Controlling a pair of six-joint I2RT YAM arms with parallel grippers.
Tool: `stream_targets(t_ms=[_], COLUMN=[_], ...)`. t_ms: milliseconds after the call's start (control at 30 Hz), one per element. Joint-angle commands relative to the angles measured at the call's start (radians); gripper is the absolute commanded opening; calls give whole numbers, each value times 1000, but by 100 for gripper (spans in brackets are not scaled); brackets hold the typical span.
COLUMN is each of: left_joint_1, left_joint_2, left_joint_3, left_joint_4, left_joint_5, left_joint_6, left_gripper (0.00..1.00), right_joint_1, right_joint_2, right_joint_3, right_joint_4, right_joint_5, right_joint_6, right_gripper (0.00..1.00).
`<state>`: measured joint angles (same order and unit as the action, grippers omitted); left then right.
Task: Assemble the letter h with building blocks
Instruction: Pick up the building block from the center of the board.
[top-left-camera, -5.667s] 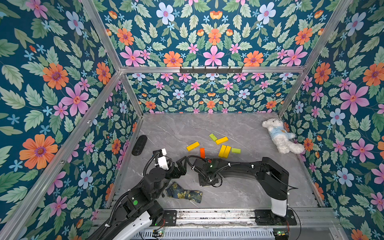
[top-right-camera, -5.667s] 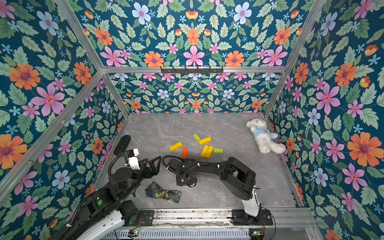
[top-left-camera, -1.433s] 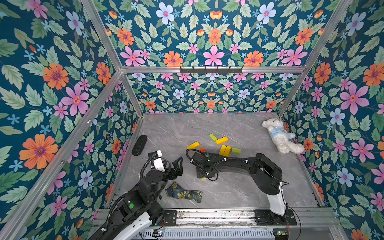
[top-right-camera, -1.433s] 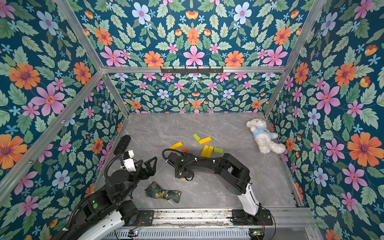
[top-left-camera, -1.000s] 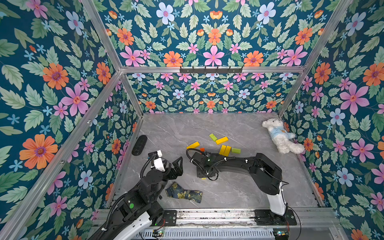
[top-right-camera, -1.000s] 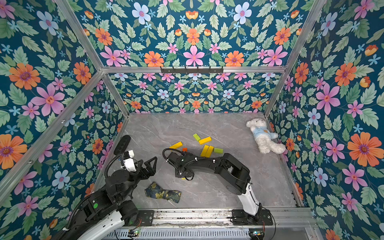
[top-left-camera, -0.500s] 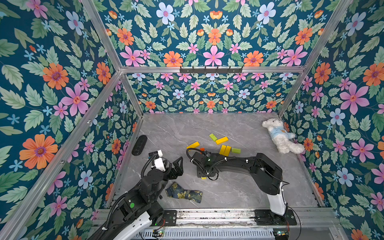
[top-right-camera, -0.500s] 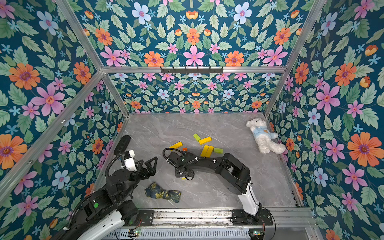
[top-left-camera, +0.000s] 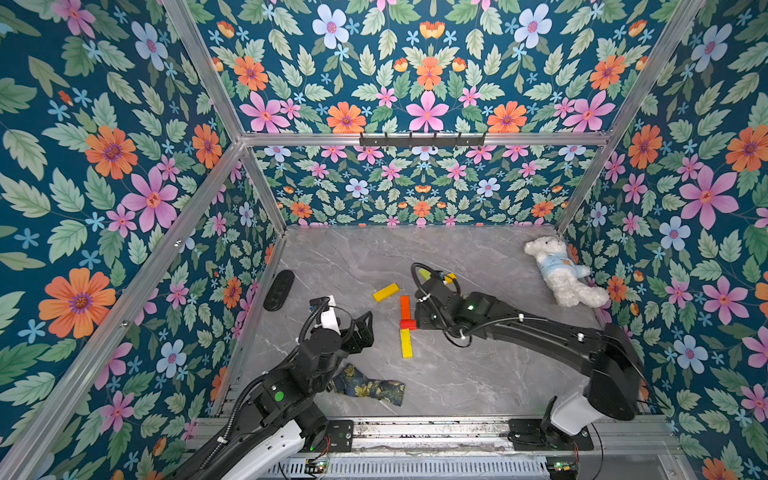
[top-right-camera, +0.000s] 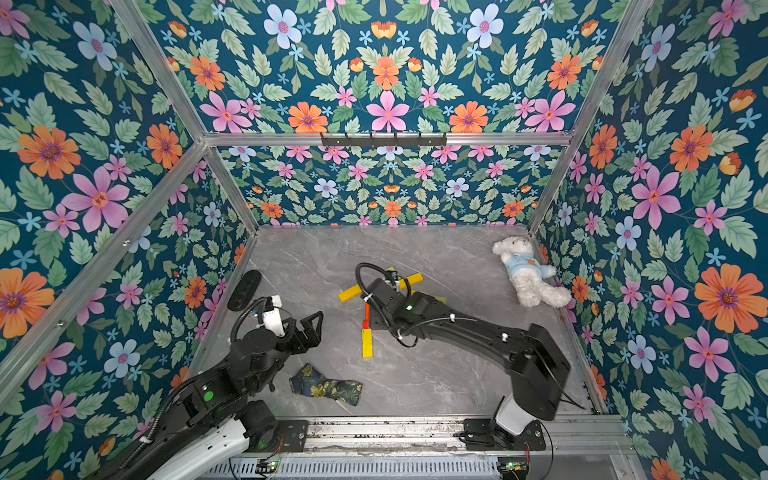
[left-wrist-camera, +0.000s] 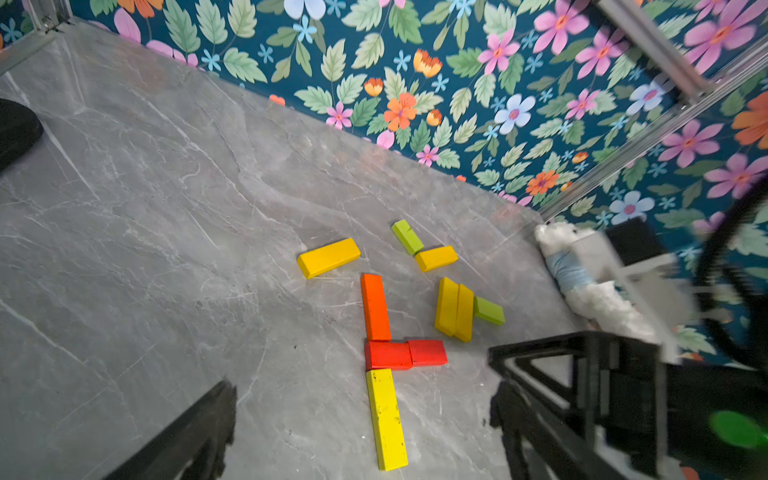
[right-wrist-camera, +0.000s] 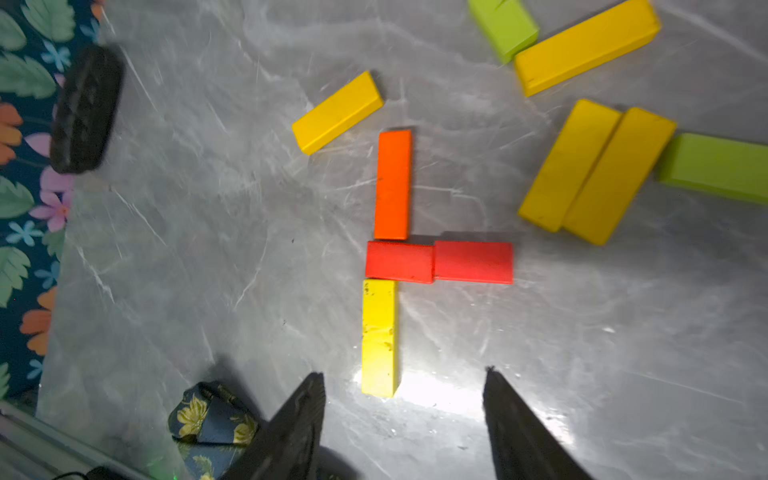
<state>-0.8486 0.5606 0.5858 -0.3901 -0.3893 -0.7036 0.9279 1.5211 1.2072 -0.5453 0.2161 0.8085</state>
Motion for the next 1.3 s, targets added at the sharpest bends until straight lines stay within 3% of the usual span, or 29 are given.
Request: stream_targets(t_ms=[0, 167, 300, 367, 667, 1067, 1267], left_joint_1=[2, 31, 174, 216, 278, 319, 325], left_joint_2=[111, 360, 581, 691, 1165, 1235, 1293], left_joint_3=[15, 84, 140, 192, 585, 517, 549], left_joint_4=[84, 178, 281, 305, 10, 97, 111], left_joint_5=[38, 112, 323, 365, 143, 161, 146], left_joint_6=[-7, 29, 60, 92, 280, 293, 309], left_gripper=[99, 99, 100, 99, 99, 99, 97], right_joint_1=[-23, -74, -123, -130, -143, -198, -214], right_joint_2=[-93, -234, -351, -394, -472, -550, -569], right_joint_3=[-86, -212, -321, -352, -445, -509, -520], right_joint_4=[27, 14, 37, 39, 107, 151, 153], right_joint_5=[-10, -33, -76, -83, -132, -177, -192], right_joint_6=[-3, -3, -4, -12, -35, -60, -62], right_gripper=[63, 63, 62, 62, 62, 63, 64])
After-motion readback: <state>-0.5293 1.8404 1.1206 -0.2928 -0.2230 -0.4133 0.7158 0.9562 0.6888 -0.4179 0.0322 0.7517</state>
